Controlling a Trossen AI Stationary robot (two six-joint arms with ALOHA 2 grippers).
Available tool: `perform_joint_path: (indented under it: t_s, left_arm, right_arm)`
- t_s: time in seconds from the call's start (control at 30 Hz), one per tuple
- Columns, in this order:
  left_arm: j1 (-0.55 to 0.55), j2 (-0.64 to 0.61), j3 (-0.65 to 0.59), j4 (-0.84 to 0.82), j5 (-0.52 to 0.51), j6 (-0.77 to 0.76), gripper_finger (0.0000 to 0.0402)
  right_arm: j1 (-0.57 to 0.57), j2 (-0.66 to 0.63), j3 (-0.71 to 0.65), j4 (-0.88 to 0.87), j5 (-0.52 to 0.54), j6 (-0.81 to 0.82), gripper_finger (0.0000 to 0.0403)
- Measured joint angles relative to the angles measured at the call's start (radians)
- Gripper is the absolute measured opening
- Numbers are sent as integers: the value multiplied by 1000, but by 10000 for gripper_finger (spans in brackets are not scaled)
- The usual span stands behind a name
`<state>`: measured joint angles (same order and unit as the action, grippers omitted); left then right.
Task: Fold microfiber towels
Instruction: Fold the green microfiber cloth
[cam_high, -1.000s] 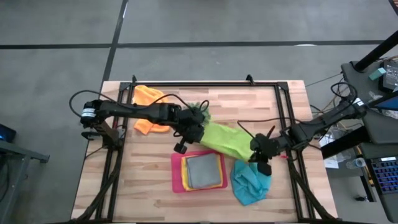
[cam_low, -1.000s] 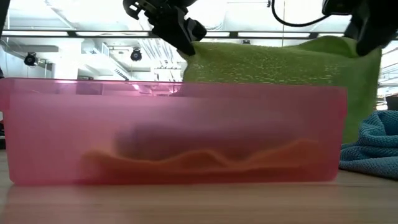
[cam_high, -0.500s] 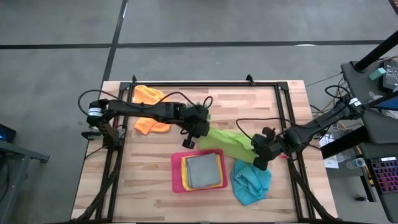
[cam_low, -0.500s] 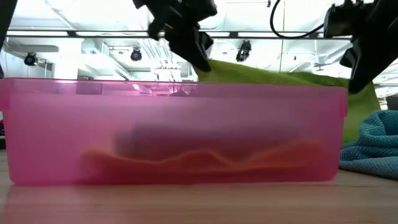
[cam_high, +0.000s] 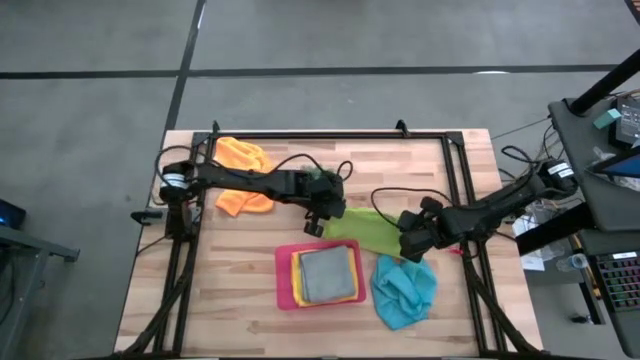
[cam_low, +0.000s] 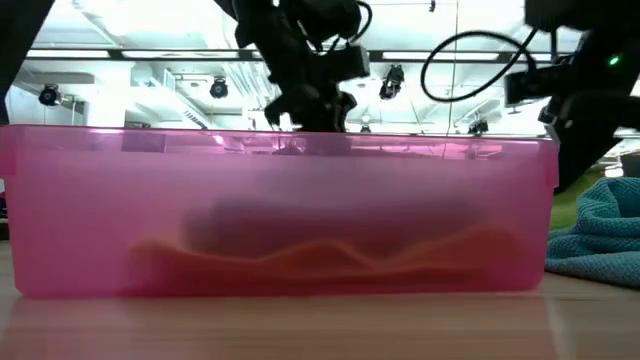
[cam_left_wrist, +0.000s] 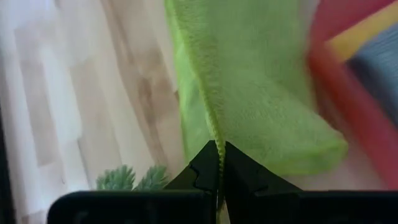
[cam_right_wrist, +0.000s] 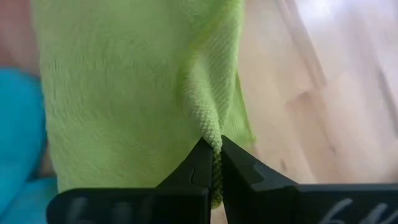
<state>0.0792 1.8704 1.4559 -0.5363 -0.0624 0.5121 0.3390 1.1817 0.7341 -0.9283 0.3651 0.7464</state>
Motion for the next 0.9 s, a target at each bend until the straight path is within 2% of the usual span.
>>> perform_joint_path:
  t_s: [0.27, 0.53, 0.73, 0.9]
  left_arm:
    - [2, 38, 0, 20, -44, -3, 0]
    - [7, 42, 0, 59, -56, -6, 7]
    - [9, 42, 0, 58, -82, -7, 65]
    - [9, 31, 0, 54, -221, -6, 130]
  right_arm:
    - [-21, 87, 0, 1, 53, -22, 13]
    - [-55, 99, 0, -3, 56, -14, 70]
    - [-74, 62, 4, -32, 56, -16, 108]
    - [-74, 11, 16, -50, 57, -17, 121]
